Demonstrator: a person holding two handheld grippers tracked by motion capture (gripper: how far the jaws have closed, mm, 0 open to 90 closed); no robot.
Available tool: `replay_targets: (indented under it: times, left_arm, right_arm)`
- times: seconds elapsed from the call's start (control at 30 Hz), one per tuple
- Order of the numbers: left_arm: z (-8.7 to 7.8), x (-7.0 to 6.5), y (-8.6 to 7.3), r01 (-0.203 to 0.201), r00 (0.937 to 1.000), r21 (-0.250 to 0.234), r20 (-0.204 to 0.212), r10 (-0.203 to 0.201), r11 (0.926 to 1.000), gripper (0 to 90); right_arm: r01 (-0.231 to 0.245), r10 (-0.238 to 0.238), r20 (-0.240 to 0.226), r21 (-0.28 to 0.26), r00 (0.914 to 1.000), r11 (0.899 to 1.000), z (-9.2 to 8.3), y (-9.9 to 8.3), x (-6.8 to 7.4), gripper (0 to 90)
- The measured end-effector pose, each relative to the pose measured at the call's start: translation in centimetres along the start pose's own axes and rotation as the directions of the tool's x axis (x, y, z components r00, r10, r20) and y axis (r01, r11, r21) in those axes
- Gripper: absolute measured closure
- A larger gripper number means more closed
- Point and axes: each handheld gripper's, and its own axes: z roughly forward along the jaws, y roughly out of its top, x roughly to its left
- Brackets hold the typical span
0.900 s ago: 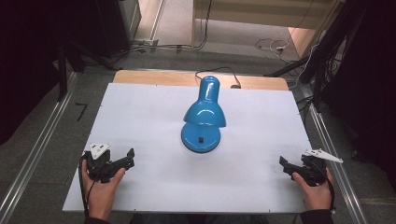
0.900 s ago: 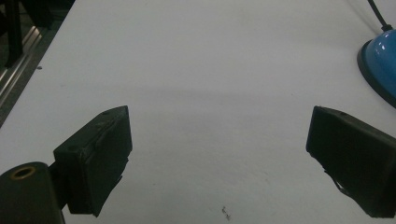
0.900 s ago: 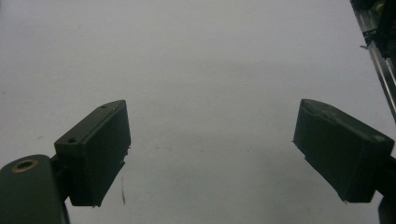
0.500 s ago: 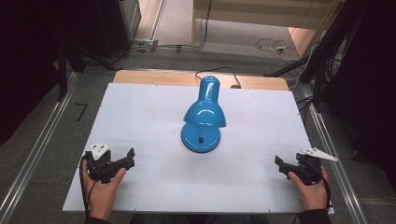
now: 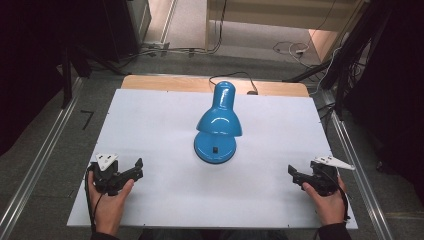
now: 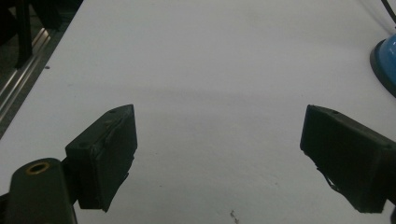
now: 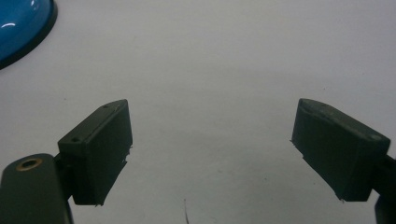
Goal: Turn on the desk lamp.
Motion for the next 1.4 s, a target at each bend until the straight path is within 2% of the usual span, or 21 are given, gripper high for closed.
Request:
replay_targets:
  times: [0.1,0.77,0.97,1.4]
  left_arm:
    - [0.0,0.0,0.0,-0.002,0.9999,-0.002,0.012,0.002,1.0,11.5]
    - [0.1,-0.1,0.0,-0.01,0.9999,-0.003,0.009,0.01,0.9999,9.9]
    - [0.1,-0.1,-0.1,-0.009,0.9999,-0.004,0.012,0.009,0.9999,9.9]
    - [0.0,-0.1,-0.1,-0.01,0.9999,-0.005,0.008,0.01,0.9999,9.9]
  right_arm:
    - [0.009,-0.009,-0.003,-0.002,1.0,1.0,0.1,0.2,0.4,10.9]
    - [0.073,-0.073,-0.062,0.004,0.9954,0.997,1.3,1.3,3.5,11.4]
    - [0.078,-0.077,-0.077,0.001,0.994,0.997,1.5,1.7,4.5,11.8]
    - [0.111,-0.11,-0.127,-0.002,0.9857,0.994,2.4,2.3,7.0,12.1]
